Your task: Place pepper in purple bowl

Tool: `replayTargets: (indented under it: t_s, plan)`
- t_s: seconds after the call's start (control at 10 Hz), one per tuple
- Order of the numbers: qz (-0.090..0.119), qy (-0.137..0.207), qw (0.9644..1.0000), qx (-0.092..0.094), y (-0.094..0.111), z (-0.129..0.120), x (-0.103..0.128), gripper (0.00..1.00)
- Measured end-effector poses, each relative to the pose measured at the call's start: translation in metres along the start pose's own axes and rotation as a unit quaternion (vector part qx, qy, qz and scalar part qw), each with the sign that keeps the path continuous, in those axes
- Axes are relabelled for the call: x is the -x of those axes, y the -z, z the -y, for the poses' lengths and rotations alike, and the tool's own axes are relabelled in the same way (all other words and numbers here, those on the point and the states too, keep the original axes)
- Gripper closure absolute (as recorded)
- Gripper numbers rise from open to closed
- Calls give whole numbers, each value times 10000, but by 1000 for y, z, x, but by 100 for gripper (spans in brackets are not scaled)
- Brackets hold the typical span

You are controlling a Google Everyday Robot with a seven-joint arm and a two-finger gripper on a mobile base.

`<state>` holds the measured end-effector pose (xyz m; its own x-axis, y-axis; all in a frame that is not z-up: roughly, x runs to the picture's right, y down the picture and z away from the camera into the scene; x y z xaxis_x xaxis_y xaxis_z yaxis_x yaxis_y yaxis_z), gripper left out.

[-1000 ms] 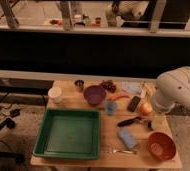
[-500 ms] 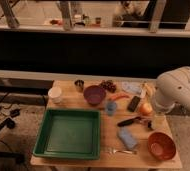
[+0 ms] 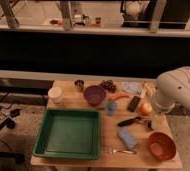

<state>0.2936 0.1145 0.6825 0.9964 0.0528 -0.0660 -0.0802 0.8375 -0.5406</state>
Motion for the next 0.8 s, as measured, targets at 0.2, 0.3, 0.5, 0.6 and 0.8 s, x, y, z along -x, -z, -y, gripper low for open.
replayTargets:
  t_s: [0.2,0.3,0.5,0.6,0.8]
  plan:
    - [0,-25,10000,-5,0,1,0,20]
    - [6,-45,10000,-29,1,2,0,20]
    - [1,-29,9998,-179,2,9,2,20]
    - [4,-10,9996,-279,4,16,3,20]
    - [31,121,9990,-417,3,29,11,20]
